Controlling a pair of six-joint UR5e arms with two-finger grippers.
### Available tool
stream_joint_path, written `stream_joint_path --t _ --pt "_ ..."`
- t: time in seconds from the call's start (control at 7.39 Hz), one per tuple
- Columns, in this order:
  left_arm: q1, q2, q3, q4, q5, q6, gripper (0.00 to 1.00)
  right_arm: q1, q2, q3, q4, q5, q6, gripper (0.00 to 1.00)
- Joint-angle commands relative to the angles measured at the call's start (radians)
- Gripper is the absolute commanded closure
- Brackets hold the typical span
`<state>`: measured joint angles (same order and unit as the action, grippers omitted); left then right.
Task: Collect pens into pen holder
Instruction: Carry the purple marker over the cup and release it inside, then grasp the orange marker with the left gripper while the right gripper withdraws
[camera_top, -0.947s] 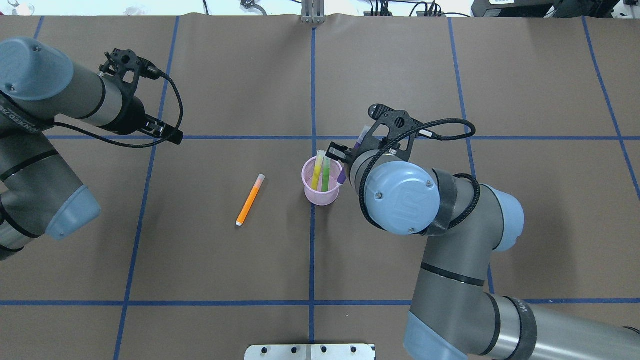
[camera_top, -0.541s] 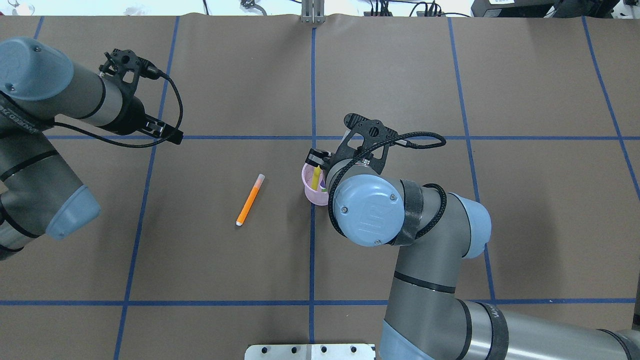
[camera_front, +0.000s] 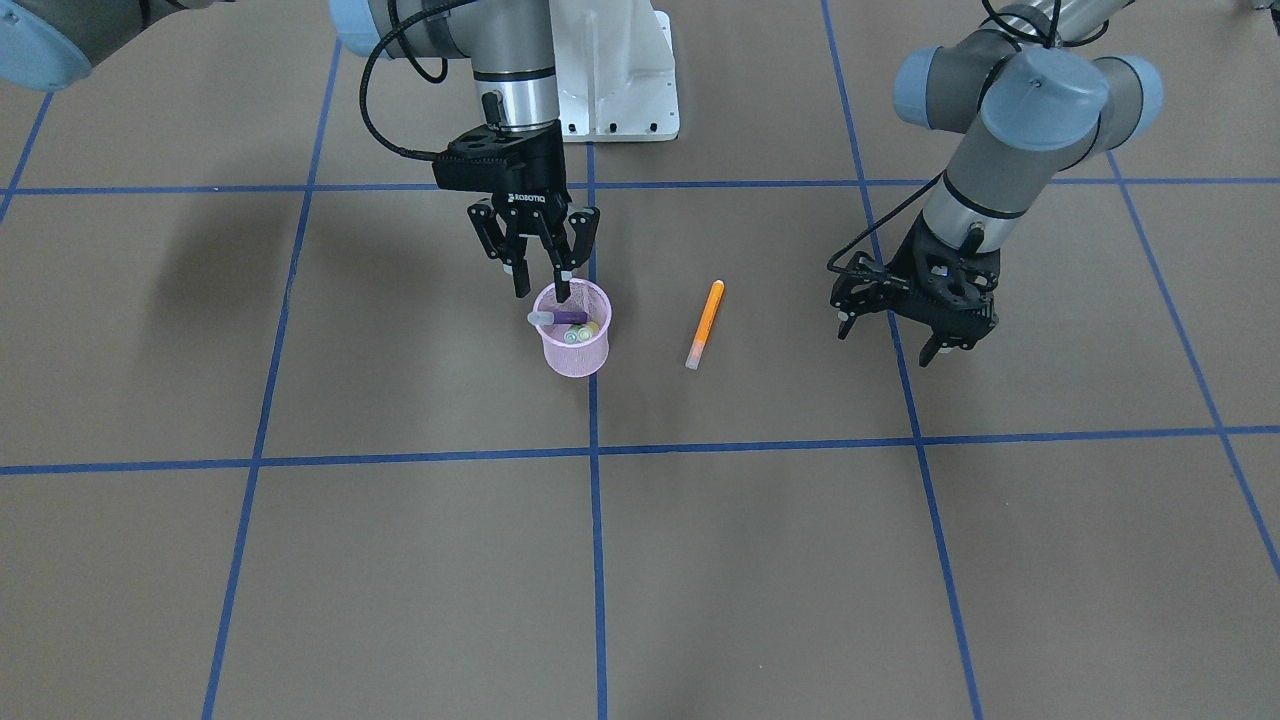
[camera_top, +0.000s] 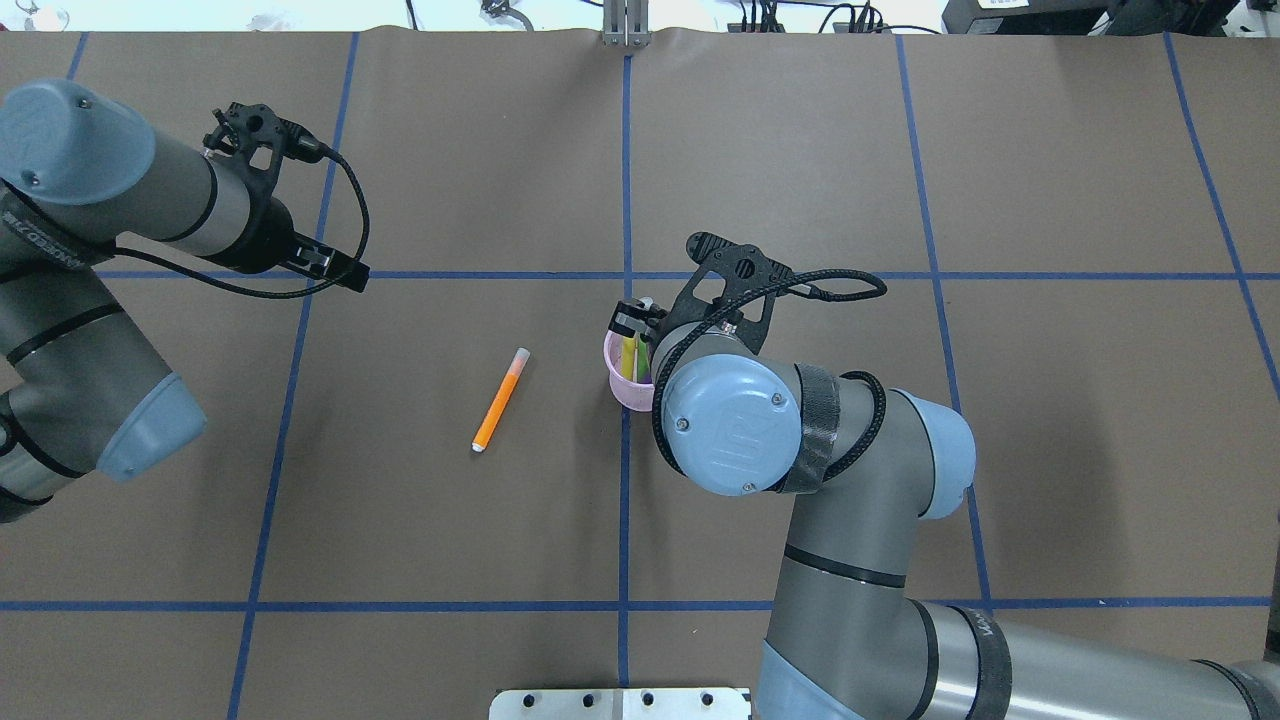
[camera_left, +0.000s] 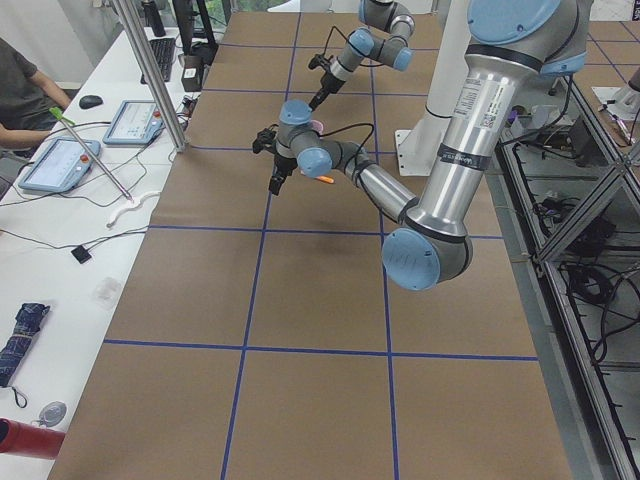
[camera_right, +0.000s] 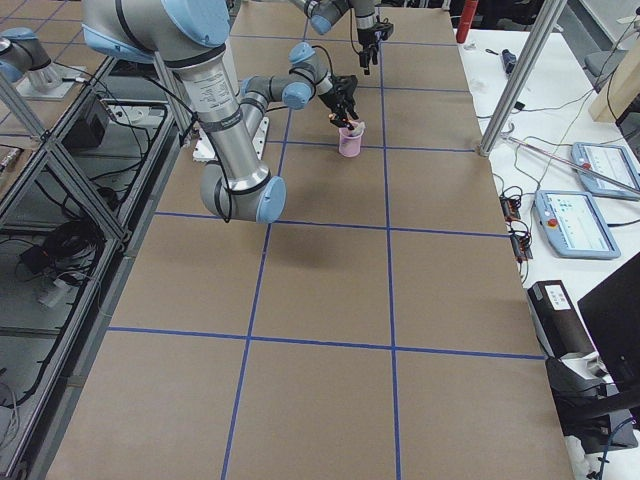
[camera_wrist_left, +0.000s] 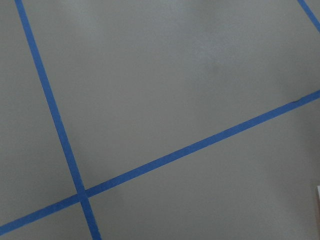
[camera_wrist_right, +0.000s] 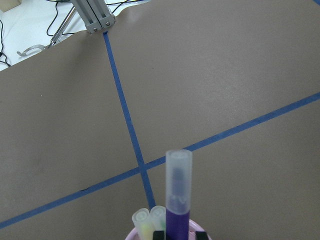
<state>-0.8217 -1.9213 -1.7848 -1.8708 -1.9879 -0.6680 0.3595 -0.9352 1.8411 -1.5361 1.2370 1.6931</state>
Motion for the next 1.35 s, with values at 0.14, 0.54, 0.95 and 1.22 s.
stream_joint_path --t 0.14,0.54,0.95,1.22 --pt "0.022 -0.126 0.008 0.206 -0.005 -0.013 0.06 0.056 -0.095 0.105 0.004 0.056 -0.016 0.0" --pt "0.151 -0.319 0.04 0.545 -0.002 0.103 0.11 0.241 -0.213 0.161 0.013 0.331 -0.218 0.0" --pt "0.194 -0.439 0.287 0.536 -0.035 0.16 0.19 0.422 -0.31 0.159 0.013 0.588 -0.441 0.0" --pt "0.196 -0.473 0.361 0.512 -0.124 0.157 0.25 0.427 -0.317 0.156 0.013 0.599 -0.447 0.0"
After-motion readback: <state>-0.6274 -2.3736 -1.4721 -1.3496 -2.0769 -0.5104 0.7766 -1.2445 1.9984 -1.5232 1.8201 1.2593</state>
